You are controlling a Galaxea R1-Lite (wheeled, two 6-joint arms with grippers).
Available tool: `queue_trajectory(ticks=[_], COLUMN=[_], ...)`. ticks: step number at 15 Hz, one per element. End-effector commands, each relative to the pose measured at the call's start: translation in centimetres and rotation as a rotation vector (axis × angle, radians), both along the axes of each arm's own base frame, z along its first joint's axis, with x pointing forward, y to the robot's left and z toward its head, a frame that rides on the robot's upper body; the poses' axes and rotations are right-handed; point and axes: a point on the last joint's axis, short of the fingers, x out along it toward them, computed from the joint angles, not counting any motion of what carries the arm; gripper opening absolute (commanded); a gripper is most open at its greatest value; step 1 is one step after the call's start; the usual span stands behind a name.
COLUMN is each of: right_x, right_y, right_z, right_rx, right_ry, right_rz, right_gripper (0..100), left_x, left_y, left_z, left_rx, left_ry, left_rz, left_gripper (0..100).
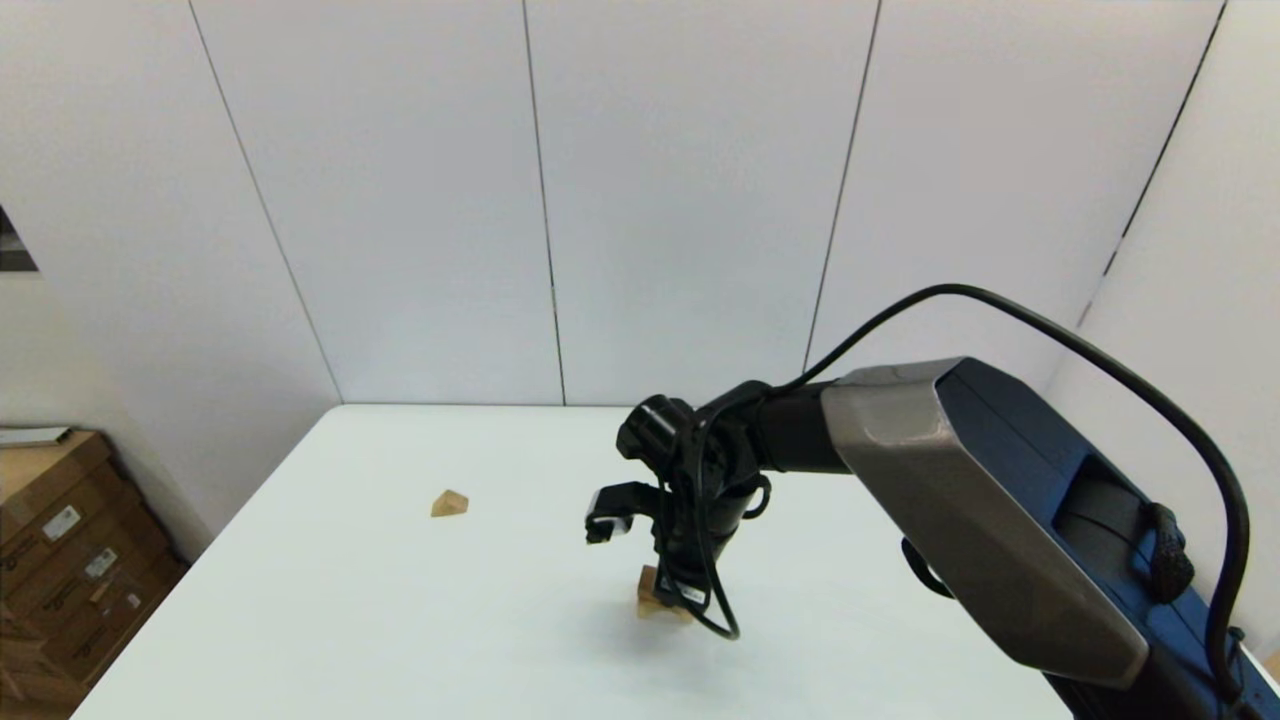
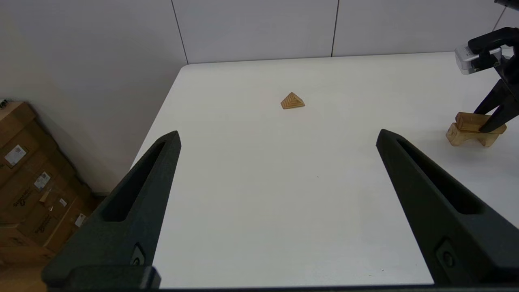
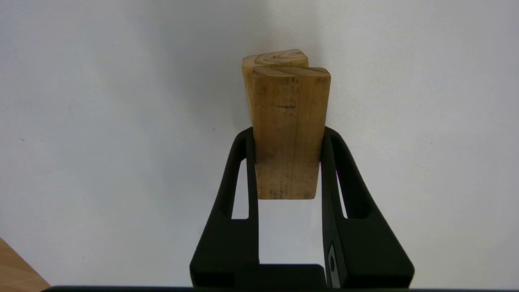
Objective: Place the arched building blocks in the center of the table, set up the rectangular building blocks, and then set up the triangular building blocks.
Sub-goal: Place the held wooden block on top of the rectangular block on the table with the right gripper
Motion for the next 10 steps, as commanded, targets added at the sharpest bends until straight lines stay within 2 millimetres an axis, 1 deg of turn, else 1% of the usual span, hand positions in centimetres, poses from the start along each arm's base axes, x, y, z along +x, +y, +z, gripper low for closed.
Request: queue_trajectory(ticks=[1, 2, 3, 9, 10], right_x=[-0.14, -0.14, -0.17, -0.02, -0.01], right_y=[0.08, 0.08, 0.14, 0.46, 0.38], right_z=[0.06, 0.06, -0.01, 0.08, 0.58], right_rx=[-0.003, -0.005, -0.005, 0.021, 0.031], right_ry=[0.002, 0.000, 0.000, -0.019, -0.024], right_rz=[0.010, 0.014, 0.016, 0.007, -0.005], right_gripper=[0, 0, 100, 100, 100], left_x=[0.01, 0.01, 0.01, 0.01, 0.01], left_y=[0.00, 0.00, 0.00, 0.00, 0.00], left_z=[0.00, 0.00, 0.00, 0.00, 0.00], left_rx=[0.000, 0.000, 0.000, 0.000, 0.002], left_ry=[0.002, 0.002, 0.002, 0.002, 0.002], left_rz=[0.000, 0.000, 0.000, 0.000, 0.000], left_gripper=[100, 100, 100, 100, 100])
